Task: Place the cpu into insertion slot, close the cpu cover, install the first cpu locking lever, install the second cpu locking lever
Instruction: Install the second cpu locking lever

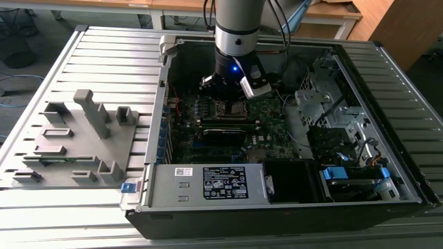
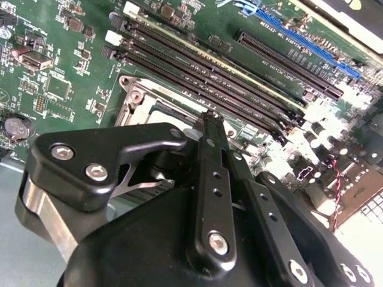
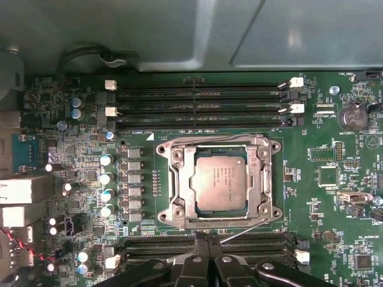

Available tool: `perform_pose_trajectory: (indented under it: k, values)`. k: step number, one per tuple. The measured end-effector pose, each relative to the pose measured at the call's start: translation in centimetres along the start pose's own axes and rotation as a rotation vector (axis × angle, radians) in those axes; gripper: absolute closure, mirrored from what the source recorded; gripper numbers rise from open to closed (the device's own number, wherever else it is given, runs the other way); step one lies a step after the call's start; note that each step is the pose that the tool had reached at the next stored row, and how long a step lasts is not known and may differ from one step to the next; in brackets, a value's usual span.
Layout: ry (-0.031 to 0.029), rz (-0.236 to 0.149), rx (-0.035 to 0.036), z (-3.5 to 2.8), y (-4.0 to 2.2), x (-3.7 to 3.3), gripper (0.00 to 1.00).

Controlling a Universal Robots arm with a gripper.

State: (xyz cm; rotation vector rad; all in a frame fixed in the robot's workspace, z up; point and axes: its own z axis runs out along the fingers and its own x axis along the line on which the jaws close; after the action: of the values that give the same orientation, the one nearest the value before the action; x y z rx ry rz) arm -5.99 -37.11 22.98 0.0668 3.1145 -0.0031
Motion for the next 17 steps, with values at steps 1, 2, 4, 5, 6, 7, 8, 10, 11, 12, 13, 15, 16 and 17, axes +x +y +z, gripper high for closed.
perform_pose_trajectory:
  k: [1,2,4,5,6,7,8,10,11,12,13,15,16,17]
  values:
    - [0.0000,0.000,0.0001,0.00,0.00,0.00,0.89]
    - [0.0000,0.000,0.0002,0.00,0.00,0.00,0.89]
    - [0.0001,0.000,0.0002,0.01,0.00,0.00,0.89]
    - [0.0042,0.000,-0.0001,0.05,0.01,-0.01,0.89]
    - [0.0075,0.000,0.0003,0.05,0.01,0.00,0.89]
    - [0.0076,0.000,0.0003,0.04,0.00,0.00,0.89]
    - [0.0076,0.000,0.0004,0.04,0.00,0.00,0.89]
    - [0.0077,0.000,0.0004,0.04,0.00,0.00,0.89]
    - [0.0077,0.000,0.0004,0.04,0.00,0.00,0.89]
    - [0.0078,0.000,0.0004,0.04,-0.01,0.00,0.89]
    - [0.0078,0.000,0.0005,0.04,-0.06,-0.01,0.89]
    - [0.0077,-0.002,0.0003,0.05,-0.23,0.01,0.89]
    - [0.0077,-0.002,0.0003,0.05,-0.27,0.02,0.89]
    - [0.0077,-0.003,0.0004,0.05,-0.30,0.03,0.89]
